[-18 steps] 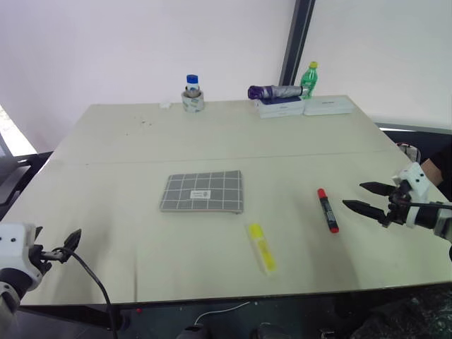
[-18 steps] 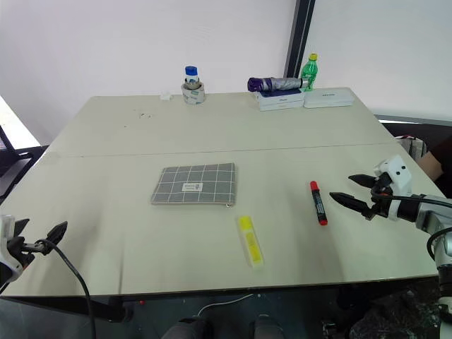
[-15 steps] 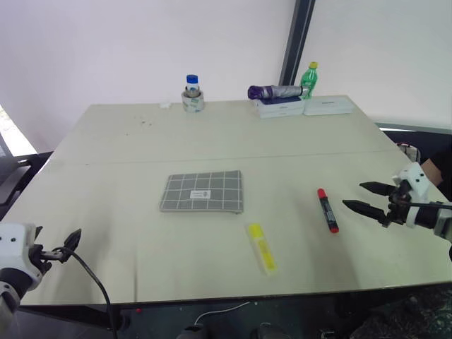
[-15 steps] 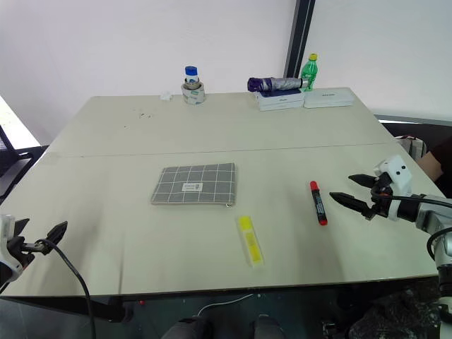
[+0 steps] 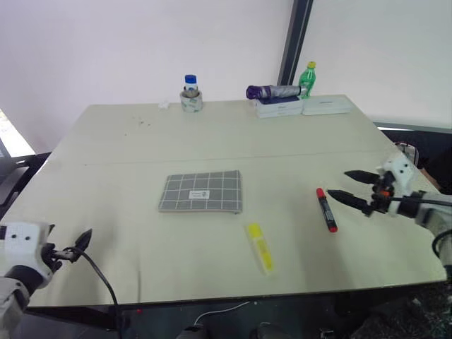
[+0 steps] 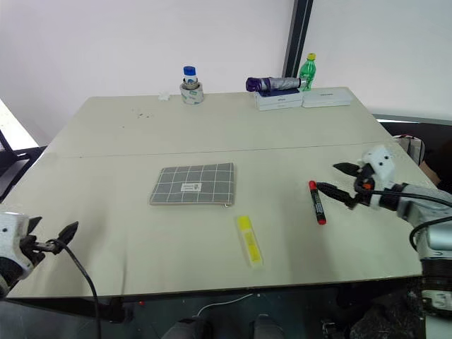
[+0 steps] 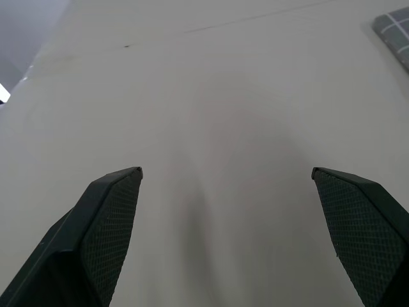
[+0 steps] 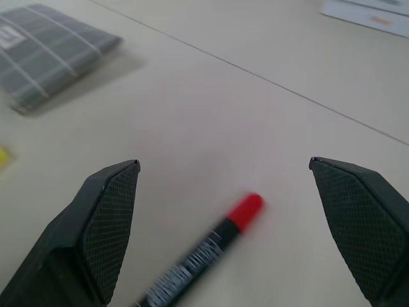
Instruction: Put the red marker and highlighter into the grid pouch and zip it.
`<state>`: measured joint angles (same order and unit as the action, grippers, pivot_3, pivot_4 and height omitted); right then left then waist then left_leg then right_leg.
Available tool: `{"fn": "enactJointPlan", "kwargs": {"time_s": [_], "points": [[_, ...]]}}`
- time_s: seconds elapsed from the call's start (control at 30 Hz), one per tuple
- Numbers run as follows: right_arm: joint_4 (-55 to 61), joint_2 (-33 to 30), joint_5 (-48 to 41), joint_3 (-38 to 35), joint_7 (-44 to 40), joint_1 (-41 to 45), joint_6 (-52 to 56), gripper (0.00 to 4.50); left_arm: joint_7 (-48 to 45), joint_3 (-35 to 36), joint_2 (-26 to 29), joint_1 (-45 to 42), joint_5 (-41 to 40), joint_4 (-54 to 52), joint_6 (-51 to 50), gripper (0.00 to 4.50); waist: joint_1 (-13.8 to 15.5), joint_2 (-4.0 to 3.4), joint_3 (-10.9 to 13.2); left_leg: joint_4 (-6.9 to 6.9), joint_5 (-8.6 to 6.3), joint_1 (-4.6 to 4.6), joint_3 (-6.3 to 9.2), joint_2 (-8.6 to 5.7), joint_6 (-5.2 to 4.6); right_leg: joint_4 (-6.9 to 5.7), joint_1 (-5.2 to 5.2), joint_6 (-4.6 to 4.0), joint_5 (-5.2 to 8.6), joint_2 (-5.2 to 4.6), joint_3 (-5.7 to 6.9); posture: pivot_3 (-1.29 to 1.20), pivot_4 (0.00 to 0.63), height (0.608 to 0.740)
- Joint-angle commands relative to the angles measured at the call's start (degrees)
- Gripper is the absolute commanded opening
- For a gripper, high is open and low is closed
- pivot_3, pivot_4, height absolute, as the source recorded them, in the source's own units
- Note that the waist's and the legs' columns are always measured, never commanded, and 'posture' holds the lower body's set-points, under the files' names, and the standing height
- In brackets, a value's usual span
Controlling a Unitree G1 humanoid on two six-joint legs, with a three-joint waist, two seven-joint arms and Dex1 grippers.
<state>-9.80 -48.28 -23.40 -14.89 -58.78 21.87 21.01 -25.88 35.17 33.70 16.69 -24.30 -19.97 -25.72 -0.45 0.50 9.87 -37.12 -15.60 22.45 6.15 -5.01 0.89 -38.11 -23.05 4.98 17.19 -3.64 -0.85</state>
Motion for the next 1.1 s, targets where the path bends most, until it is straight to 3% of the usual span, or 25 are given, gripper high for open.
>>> {"fn": "enactJointPlan", "kwargs": {"time_s": [0.03,0.37,0.47,0.7,0.93,1.1], "points": [[6.1,1.9,-1.9,1.1,1.4,2.1,1.4,4.42,-0.5,-0.7,1.2,-1.7,1.2,-0.3,1.8,4.48,0.0,0.0,0.0,0.0,0.0,0.0,0.0,0.0,0.0,0.0,0.0,0.0,0.0,0.0,0.0,0.0,0.15,0.74],[8.2,8.7,0.2,7.8,5.9,7.7,3.1,4.42,-3.0,-4.8,2.6,-5.6,3.8,2.2,4.0,4.48,0.0,0.0,0.0,0.0,0.0,0.0,0.0,-0.02,0.01,0.0,-0.02,0.0,-0.01,0.0,0.0,0.0,0.15,0.74],[7.8,10.3,0.9,8.3,8.7,9.0,4.4,3.7,-3.9,-5.9,3.3,-6.9,4.6,3.3,4.5,4.5,0.0,0.0,0.0,0.0,0.0,0.02,0.0,-0.01,0.0,0.0,-0.05,0.0,-0.01,0.0,0.0,0.0,0.15,0.74],[11.0,15.8,4.4,14.8,15.1,9.9,8.7,0.08,-7.4,-12.1,5.9,-13.0,8.2,10.3,8.1,4.5,-0.1,0.0,0.0,0.01,0.02,0.02,0.01,-0.02,0.03,-0.04,-0.08,-0.01,-0.01,0.0,0.01,0.0,0.15,0.74],[7.2,21.7,11.3,19.0,24.4,11.7,10.0,0.03,-12.5,-21.6,8.6,-22.8,14.6,22.3,16.7,4.5,-0.1,0.0,0.0,0.01,0.21,0.08,0.01,-0.05,0.37,-0.05,-0.19,-0.01,-0.01,0.0,0.0,0.0,0.15,0.74],[2.4,24.2,14.5,21.0,26.5,13.3,10.0,0.03,-15.0,-30.0,11.0,-31.3,23.3,35.2,30.0,4.5,-0.2,0.0,0.0,0.02,0.23,0.09,0.01,-0.06,0.4,-0.07,-0.2,-0.01,-0.02,0.01,0.01,0.0,0.15,0.74]]}}
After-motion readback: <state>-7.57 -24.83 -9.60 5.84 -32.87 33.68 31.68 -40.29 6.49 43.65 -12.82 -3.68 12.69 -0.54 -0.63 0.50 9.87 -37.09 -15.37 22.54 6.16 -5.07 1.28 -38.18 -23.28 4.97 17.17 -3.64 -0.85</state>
